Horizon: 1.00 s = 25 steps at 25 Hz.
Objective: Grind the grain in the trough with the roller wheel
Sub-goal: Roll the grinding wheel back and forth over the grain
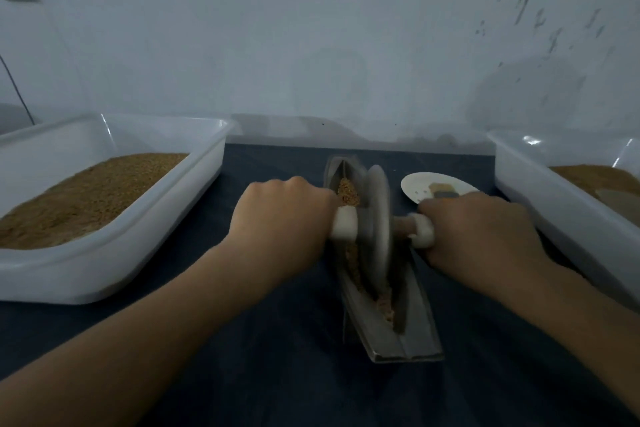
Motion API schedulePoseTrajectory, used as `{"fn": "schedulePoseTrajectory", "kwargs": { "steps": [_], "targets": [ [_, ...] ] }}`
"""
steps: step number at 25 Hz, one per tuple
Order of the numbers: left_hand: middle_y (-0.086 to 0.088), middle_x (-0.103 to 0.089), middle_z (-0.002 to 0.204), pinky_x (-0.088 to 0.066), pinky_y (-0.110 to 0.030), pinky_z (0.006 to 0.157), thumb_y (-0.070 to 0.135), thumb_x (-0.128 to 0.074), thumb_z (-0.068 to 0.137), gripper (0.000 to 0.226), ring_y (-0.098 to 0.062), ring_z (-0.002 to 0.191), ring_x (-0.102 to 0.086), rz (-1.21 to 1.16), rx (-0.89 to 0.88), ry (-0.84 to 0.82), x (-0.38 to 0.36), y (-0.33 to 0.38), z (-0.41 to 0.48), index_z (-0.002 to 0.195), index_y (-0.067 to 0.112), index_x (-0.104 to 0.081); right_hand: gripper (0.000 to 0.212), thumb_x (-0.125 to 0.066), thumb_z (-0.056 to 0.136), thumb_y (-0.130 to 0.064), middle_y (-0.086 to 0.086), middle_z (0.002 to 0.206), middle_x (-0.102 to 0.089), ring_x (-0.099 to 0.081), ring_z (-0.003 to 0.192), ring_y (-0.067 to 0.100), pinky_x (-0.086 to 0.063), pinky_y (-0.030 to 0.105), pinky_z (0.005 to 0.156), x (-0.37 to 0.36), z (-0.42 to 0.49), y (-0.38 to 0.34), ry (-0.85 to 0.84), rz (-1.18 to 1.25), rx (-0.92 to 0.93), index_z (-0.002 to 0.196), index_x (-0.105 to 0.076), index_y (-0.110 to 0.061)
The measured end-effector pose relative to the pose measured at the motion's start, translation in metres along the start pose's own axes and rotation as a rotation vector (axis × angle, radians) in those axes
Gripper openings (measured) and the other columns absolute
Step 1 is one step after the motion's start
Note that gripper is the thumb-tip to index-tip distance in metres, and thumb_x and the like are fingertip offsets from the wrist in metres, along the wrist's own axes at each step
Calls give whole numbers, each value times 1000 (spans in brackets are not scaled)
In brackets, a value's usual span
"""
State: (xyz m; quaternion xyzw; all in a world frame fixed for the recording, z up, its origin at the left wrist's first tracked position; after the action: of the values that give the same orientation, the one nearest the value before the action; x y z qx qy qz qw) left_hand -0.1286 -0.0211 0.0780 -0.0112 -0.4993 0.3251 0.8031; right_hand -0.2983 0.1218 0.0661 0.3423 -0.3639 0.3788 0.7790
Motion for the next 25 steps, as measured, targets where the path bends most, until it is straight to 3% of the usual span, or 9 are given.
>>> {"fn": "schedulePoseTrajectory", "kwargs": {
  "steps": [3,6,8,10,13,15,17,20,25],
  "targets": [
    [4,-38,69,-33,-34,53,28,-60,88,9,-19,55,-39,-58,136,-101,-31,-18,42,89,27,-51,26,-63,86,-40,-9,70,-47,-49,63,19,-26,28,51,-14,53,-8,-51,8,-58,74,-43,-29],
    [3,-56,84,-39,-36,62,30,-58,90,4,-21,69,-50,-189,186,-217,-40,-27,50,93,29,-57,23,-67,87,-39,-6,75,-52,-52,69,20,-35,30,57,-10,80,-10,-119,-13,3,78,-47,-31],
    [6,-51,76,-36,-34,58,36,-61,88,9,-16,61,-45,-199,133,-190,-32,-23,30,89,31,-53,27,-66,85,-43,-9,74,-50,-50,65,17,-33,29,53,-4,60,-7,-137,-5,29,73,-45,-31],
    [12,-31,61,-23,-26,46,42,-70,77,31,-9,47,-26,-123,5,-9,-13,-14,-1,76,33,-40,32,-67,78,-42,-10,66,-47,-43,55,15,-28,24,46,6,21,-7,5,4,80,68,-39,-29],
    [14,-12,56,-5,-18,47,41,-79,60,56,-5,44,-5,-51,-95,131,15,-10,-21,74,31,-26,33,-63,67,-43,-12,55,-36,-36,44,18,-26,21,44,17,-16,0,125,106,132,69,-31,-35],
    [12,-19,57,-8,-21,46,44,-75,70,47,-7,45,-11,-24,-47,36,2,-10,-16,74,33,-30,33,-65,69,-42,-10,55,-38,-36,43,18,-23,21,45,14,-9,2,91,58,89,65,-34,-32],
    [9,-39,66,-24,-28,48,45,-64,84,26,-11,50,-31,-91,86,-86,-19,-19,10,79,34,-41,32,-68,77,-42,-9,60,-41,-37,50,15,-17,23,47,3,21,-1,63,-22,36,67,-40,-28],
    [4,-48,77,-37,-35,59,38,-58,89,10,-21,66,-46,-104,154,-185,-32,-28,46,92,28,-59,24,-64,88,-41,-7,74,-51,-52,69,21,-31,30,56,-18,64,1,-92,83,-40,77,-47,-29],
    [7,-29,62,-17,-27,45,36,-66,80,24,-13,47,-25,52,-16,-45,-14,-14,25,79,30,-43,25,-64,86,-41,-8,70,-51,-46,62,15,-24,27,47,-21,18,6,8,123,-42,73,-46,-31]
  ]
}}
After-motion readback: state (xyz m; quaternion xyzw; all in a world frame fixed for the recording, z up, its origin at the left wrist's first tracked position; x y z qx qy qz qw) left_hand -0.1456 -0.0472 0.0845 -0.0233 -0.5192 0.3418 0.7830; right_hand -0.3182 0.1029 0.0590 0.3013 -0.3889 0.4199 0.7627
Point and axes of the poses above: each hand's wrist, its own z-axis towards the middle knuckle, its own x-axis out of the back of the hand, y = z × x, the point moved 5 cm from there along z, towards the middle knuckle
